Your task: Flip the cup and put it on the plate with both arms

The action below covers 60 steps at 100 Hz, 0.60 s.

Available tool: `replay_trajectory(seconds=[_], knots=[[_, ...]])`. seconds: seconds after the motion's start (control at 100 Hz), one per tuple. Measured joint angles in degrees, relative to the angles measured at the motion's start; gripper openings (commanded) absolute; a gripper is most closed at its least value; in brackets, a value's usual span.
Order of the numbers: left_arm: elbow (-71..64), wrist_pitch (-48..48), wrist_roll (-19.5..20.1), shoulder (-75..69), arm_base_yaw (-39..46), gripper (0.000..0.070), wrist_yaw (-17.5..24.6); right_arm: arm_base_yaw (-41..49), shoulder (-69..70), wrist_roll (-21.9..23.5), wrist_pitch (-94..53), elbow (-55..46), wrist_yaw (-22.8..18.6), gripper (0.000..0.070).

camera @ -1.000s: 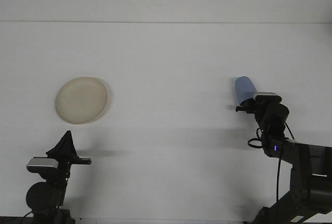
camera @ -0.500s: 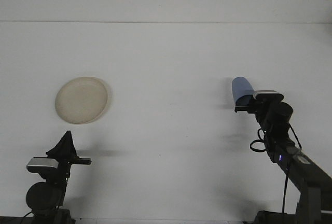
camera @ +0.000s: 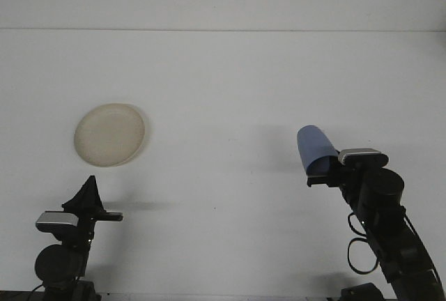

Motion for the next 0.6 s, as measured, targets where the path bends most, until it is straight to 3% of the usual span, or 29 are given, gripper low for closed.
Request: replay_trajectory(seconds=[0.28, 0.6], knots=[[0.0, 0.0, 0.0, 0.0, 0.0, 0.0011, 0.0, 11.0, 5.8, 9.6, -28.3, 16.3, 0.8, 0.0], [0.0, 0.0, 0.0, 0.0, 0.0, 0.0011, 0.0, 22.7, 23.4, 15.6, -41.6, 32.1, 1.3, 0.0]])
